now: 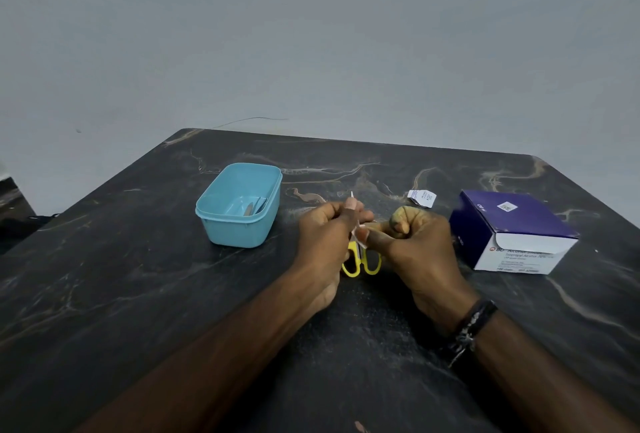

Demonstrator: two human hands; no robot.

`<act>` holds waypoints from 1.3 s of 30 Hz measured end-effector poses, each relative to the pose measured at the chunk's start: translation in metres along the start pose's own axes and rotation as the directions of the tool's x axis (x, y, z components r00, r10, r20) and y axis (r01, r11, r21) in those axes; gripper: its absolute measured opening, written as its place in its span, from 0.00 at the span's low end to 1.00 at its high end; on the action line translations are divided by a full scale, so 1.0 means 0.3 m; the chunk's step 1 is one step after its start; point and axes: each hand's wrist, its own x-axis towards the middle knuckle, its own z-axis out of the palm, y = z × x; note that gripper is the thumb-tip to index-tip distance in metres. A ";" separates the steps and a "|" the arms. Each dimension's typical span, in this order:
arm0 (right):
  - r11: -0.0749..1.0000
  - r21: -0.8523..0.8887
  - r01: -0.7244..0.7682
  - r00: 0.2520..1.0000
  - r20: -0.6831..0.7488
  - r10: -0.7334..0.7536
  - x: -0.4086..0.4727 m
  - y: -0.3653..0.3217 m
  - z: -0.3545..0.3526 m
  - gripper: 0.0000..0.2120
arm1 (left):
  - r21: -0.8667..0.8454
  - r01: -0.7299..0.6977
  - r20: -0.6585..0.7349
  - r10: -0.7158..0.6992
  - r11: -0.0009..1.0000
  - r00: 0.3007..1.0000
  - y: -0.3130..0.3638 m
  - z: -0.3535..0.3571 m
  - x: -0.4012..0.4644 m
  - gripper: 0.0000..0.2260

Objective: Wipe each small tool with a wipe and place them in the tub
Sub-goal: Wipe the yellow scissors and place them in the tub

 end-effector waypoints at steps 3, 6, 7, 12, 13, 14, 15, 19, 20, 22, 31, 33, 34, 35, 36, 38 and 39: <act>0.996 0.081 0.032 0.994 -0.103 -0.024 0.013 -0.007 -0.019 0.20 | -0.040 0.064 0.100 -0.060 0.997 0.993 0.016 -0.002 -0.008 0.06; 0.978 0.204 0.054 0.983 -0.184 -0.016 0.029 -0.013 -0.043 0.19 | 0.043 0.059 0.228 -0.068 0.997 0.971 0.015 -0.010 -0.019 0.11; 0.970 0.238 0.051 0.980 -0.200 -0.003 0.033 -0.013 -0.047 0.20 | 0.090 0.025 0.252 -0.047 0.996 0.967 0.011 -0.013 -0.023 0.13; 0.970 0.242 0.020 0.981 -0.194 0.028 0.035 -0.009 -0.044 0.11 | 0.190 -0.109 0.302 0.048 0.976 0.952 0.001 -0.016 -0.036 0.06; 0.970 0.241 0.026 0.978 -0.205 0.025 0.036 -0.008 -0.044 0.13 | 0.197 -0.112 0.296 0.049 0.974 0.954 0.000 -0.017 -0.033 0.06; 0.969 0.243 0.039 0.974 -0.225 0.017 0.038 -0.009 -0.046 0.16 | 0.205 -0.111 0.294 0.047 0.972 0.955 0.000 -0.018 -0.032 0.07; 0.967 0.249 0.054 0.969 -0.247 0.010 0.040 -0.011 -0.049 0.19 | 0.214 -0.109 0.298 0.041 0.971 0.954 -0.001 -0.018 -0.031 0.07; 0.956 0.279 0.092 0.953 -0.303 -0.003 0.045 -0.022 -0.066 0.24 | 0.237 -0.092 0.332 0.008 0.967 0.943 -0.009 -0.015 -0.031 0.09; 0.956 0.275 0.099 0.948 -0.318 -0.006 0.047 -0.022 -0.069 0.24 | 0.242 -0.092 0.340 0.004 0.966 0.940 -0.012 -0.014 -0.032 0.09; 0.962 0.254 0.098 0.944 -0.329 -0.009 0.047 -0.023 -0.073 0.24 | 0.250 -0.099 0.357 0.003 0.963 0.934 -0.016 -0.013 -0.034 0.09; 0.964 0.259 0.065 0.969 -0.245 0.001 0.035 -0.025 -0.047 0.21 | 0.269 -0.138 0.363 0.033 0.953 0.931 -0.016 -0.018 -0.031 0.08; 0.956 0.280 0.091 0.958 -0.287 -0.007 0.039 -0.034 -0.056 0.21 | 0.277 -0.148 0.378 0.033 0.949 0.925 -0.022 -0.017 -0.031 0.08; 0.951 0.293 0.102 0.954 -0.300 -0.010 0.041 -0.039 -0.063 0.21 | 0.285 -0.150 0.388 0.030 0.947 0.921 -0.026 -0.016 -0.032 0.08; 0.945 0.308 0.110 0.953 -0.303 -0.012 0.044 -0.043 -0.070 0.21 | 0.291 -0.153 0.396 0.027 0.944 0.918 -0.030 -0.015 -0.033 0.08; 0.940 0.321 0.114 0.954 -0.299 -0.013 0.047 -0.045 -0.076 0.21 | 0.294 -0.156 0.403 0.025 0.943 0.915 -0.032 -0.014 -0.034 0.07; 0.943 0.315 0.109 0.958 -0.286 -0.015 0.048 -0.045 -0.080 0.21 | 0.294 -0.159 0.408 0.027 0.943 0.913 -0.034 -0.012 -0.036 0.05; 0.947 0.305 0.102 0.960 -0.281 -0.013 0.046 -0.042 -0.077 0.21 | 0.289 -0.159 0.405 0.030 0.944 0.914 -0.034 -0.012 -0.036 0.05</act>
